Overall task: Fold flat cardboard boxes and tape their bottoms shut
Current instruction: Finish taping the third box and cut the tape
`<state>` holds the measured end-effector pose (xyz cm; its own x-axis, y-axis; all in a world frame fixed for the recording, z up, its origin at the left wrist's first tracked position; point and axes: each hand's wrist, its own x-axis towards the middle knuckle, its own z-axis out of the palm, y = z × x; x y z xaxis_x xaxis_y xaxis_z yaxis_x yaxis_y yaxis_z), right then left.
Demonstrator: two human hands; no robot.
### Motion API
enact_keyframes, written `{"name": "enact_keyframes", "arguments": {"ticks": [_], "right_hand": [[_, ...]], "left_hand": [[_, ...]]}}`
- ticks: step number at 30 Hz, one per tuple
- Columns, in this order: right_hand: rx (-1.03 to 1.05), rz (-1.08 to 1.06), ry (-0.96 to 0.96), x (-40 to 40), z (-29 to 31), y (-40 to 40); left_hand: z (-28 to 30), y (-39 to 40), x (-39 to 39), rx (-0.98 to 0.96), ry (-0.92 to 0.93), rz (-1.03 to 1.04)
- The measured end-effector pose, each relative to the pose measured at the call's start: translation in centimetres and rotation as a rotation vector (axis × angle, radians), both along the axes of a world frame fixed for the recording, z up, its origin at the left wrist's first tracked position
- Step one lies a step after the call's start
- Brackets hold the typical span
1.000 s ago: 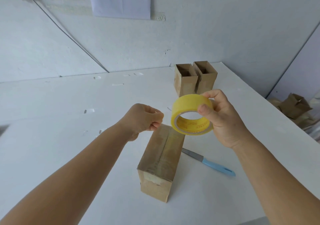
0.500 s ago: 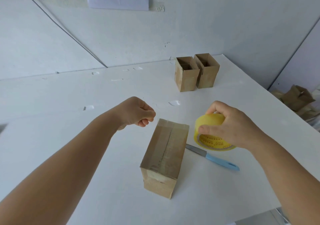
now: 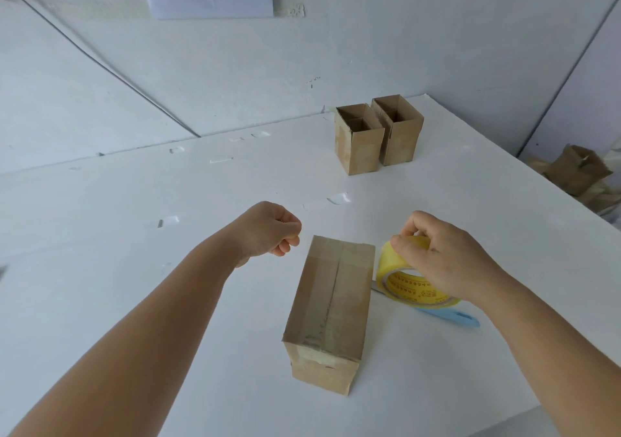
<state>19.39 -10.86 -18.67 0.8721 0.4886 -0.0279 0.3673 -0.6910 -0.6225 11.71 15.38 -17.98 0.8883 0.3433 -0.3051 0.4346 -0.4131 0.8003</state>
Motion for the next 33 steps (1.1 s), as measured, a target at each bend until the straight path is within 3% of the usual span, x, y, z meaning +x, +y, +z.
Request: {"name": "enact_keyframes", "arguments": {"ticks": [13,19,21,23,25,29,31,33], "right_hand": [[0.033,-0.016,0.075,-0.1,-1.6,0.4],[0.105,-0.025,0.125,-0.3,-2.4,0.7],[0.106,-0.038,0.112,-0.4,-2.5,0.7],[0.1,-0.048,0.092,-0.6,-2.4,0.7],[0.109,-0.058,0.08,-0.7,-2.4,0.6],[0.098,-0.049,0.064,-0.7,-2.5,1.1],[0.09,-0.036,0.054,-0.9,-2.6,1.4],[0.094,-0.029,0.041,-1.0,-2.6,1.4]], "left_hand": [[-2.5,0.4,-0.3,-0.031,0.0,-0.014],[-4.8,-0.8,0.0,-0.163,0.016,-0.018],[-4.8,-0.5,0.0,-0.053,0.095,-0.041],[-4.9,-0.4,-0.5,0.218,0.232,-0.098],[-5.2,-0.5,-0.8,0.344,0.201,-0.099],[-4.1,-3.0,-1.4,-0.224,-0.082,-0.081],[-4.0,-4.6,-1.9,-0.152,-0.069,-0.19],[-4.0,-5.1,-1.8,0.083,-0.01,-0.236]]}}
